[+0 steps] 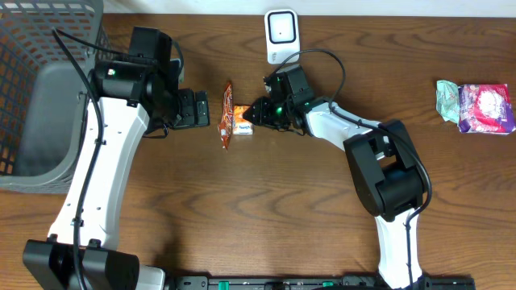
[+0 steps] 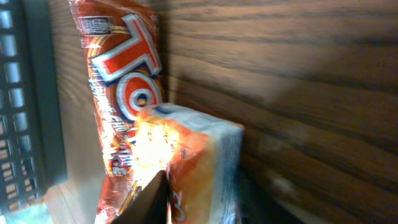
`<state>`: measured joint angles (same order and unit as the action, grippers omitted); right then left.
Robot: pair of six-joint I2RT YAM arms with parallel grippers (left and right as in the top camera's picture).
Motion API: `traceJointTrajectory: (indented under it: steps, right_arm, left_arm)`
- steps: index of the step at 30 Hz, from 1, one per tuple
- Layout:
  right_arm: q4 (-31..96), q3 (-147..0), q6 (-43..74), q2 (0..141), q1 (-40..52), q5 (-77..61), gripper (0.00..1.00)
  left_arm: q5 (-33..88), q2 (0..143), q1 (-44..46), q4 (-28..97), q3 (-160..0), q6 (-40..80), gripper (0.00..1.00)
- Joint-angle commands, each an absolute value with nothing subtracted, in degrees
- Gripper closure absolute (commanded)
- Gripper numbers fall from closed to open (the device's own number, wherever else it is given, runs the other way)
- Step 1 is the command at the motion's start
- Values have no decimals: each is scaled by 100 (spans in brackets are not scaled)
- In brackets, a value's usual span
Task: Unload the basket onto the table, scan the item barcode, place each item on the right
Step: 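Close the right gripper on the orange snack pack, then lift the orange pack and pull it rightward with the right gripper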
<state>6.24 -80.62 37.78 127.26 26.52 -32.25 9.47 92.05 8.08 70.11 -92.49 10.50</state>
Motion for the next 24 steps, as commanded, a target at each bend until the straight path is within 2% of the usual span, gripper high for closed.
traceJointTrajectory:
  steps: [1,3,4,12,24]
  right_arm:
    - [705,-7981,3942,13002,2687,-3063,82]
    - [703,-7981,3942,13002,2683,-3083,98]
    - [698,-7981,3942,12999,2681,-3118,99]
    - [685,-8141,3833,12984,2467,-3839,99]
    - [598,-8160,3225,12980,1461,-6438,99]
  left_arm:
    - [891,9216,805,7024,-9229,1079,2]
    - [891,9216,805,7024,-9229,1079,2]
    - [891,9216,805,7024,-9229,1079,2]
    - [891,9216,805,7024,-9229,1079,2]
    - [891,9216,805,7024,-9229,1079,2]
